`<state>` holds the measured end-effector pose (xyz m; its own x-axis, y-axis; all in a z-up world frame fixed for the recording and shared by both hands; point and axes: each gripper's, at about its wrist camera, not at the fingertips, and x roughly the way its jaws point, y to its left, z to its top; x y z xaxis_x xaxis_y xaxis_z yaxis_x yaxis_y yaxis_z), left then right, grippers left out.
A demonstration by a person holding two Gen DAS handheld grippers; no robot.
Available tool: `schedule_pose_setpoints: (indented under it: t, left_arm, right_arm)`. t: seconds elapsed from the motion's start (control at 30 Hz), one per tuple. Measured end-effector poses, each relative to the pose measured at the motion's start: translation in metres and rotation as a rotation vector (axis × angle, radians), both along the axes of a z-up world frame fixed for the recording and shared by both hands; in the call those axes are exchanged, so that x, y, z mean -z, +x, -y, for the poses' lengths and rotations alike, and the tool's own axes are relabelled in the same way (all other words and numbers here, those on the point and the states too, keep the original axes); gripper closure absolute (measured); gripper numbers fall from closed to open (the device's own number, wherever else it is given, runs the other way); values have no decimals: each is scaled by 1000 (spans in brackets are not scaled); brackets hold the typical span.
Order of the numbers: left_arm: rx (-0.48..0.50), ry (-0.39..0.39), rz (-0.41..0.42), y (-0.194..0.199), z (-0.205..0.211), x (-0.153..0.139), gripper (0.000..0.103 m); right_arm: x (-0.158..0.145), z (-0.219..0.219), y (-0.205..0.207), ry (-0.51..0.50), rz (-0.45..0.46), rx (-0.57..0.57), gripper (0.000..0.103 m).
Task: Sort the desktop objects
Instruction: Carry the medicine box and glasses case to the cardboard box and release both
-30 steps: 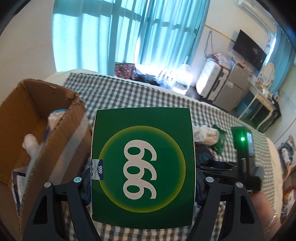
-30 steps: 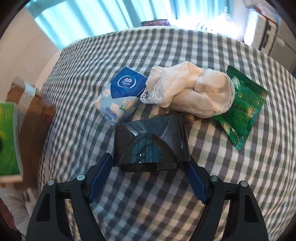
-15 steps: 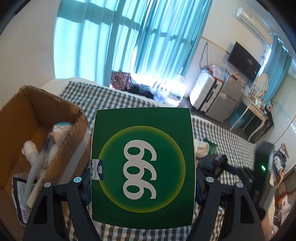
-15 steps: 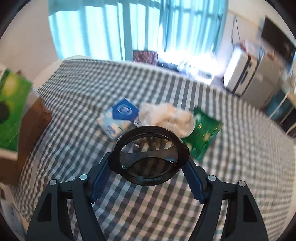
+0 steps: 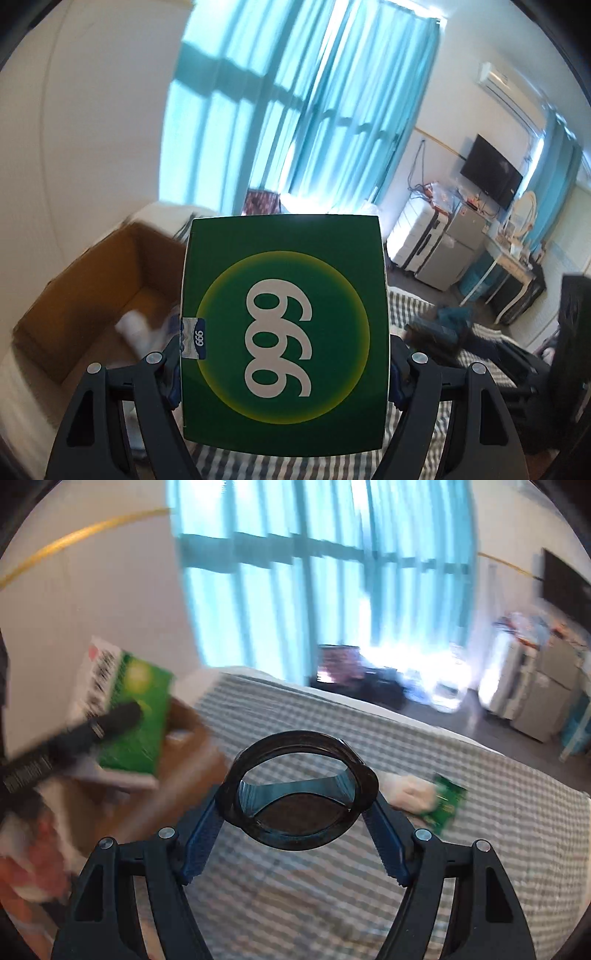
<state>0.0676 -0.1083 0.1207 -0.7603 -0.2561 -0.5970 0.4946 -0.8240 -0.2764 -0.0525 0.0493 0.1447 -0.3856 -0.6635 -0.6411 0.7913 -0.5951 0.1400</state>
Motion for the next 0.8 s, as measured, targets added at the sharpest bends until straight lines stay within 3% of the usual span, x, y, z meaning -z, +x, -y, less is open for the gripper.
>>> schedule_pose_setpoints:
  t: [0.27,0.4,0.5,0.57,0.63,0.7,0.8]
  left_arm:
    - [-222,63,44,54,76,24,23]
    - [-316,-9,150,50,90,43,23]
    - [-306,-10,187,43,93,58,23]
    - [-296,11,194,37,96,63,17]
    - [-315,19,256,29,100,75,0]
    - [-322,23,289,23,103,84,0]
    - [-299,79,267,20,105,88,0]
  right_arm:
    - [-10,116,41,-20,-20,-182,29]
    - [-1,166,39,-7,11,-216,29]
    - [12,191,31,4,74,-235,29]
    - [20,200,26,-1,103,-219,28]
    - [24,204,27,0,87,-179,26]
    - [22,206,24,-22,67,-171,22]
    - [11,199,19,-58,30,-169,21]
